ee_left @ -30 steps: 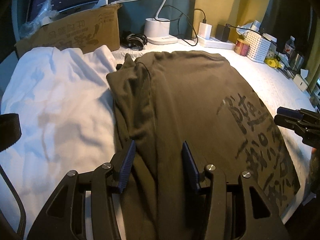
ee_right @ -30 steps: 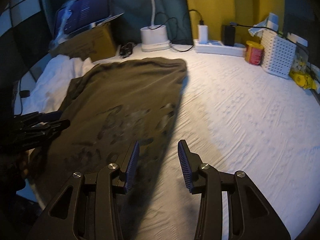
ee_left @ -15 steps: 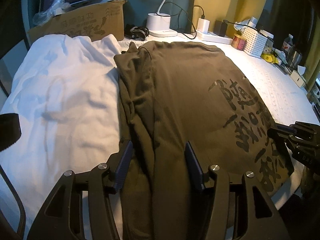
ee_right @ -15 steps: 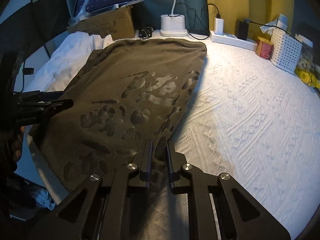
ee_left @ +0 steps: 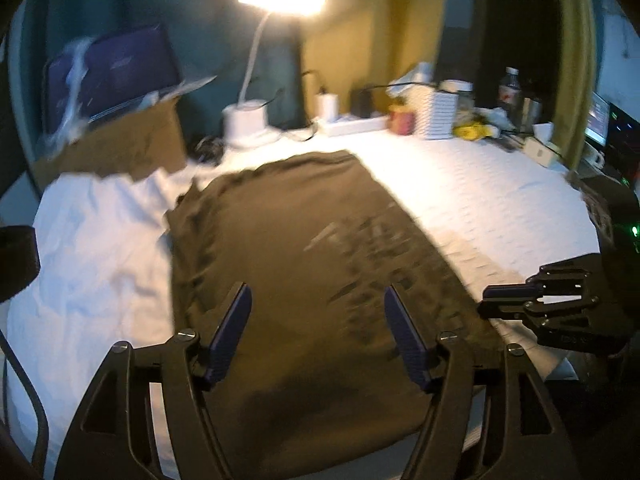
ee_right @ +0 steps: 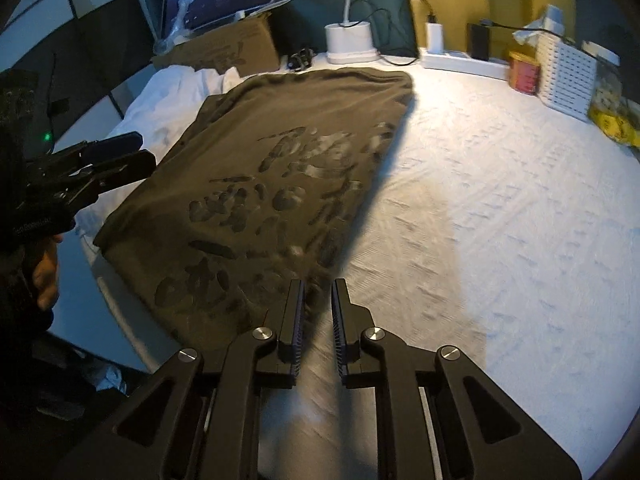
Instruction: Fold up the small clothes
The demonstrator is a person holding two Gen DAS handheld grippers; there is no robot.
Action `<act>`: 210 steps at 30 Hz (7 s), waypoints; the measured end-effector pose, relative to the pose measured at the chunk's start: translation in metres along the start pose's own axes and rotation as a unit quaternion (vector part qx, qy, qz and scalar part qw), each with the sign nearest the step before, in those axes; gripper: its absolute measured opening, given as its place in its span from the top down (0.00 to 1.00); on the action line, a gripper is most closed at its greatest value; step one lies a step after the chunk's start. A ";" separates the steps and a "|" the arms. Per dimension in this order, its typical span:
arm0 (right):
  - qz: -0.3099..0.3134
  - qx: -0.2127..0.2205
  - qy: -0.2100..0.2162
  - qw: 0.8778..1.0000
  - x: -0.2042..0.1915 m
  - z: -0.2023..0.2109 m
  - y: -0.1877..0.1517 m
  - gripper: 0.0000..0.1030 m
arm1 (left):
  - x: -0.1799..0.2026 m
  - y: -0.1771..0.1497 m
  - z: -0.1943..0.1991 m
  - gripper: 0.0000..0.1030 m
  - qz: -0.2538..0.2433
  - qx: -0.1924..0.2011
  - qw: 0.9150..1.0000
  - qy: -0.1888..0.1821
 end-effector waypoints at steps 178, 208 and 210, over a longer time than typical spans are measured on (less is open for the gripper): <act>0.011 0.360 -0.329 0.873 0.075 0.314 0.172 0.25 | 0.053 0.196 0.131 0.02 0.003 0.302 0.953 0.006; 0.013 0.359 -0.328 0.874 0.074 0.312 0.174 0.25 | 0.053 0.191 0.122 0.02 0.016 0.273 0.962 0.000; 0.012 0.359 -0.327 0.874 0.074 0.311 0.175 0.25 | 0.053 0.191 0.122 0.02 0.013 0.274 0.962 0.001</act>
Point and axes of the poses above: each gripper's, at about its wrist camera, not at the fingertips, and z roughly against the way its jaws point, x to its right, y to its top, the point moved 10 cm from there along -z, roughly the way its jaws point, and after that the axes turned 8 degrees about x, right-handed, at the moved point
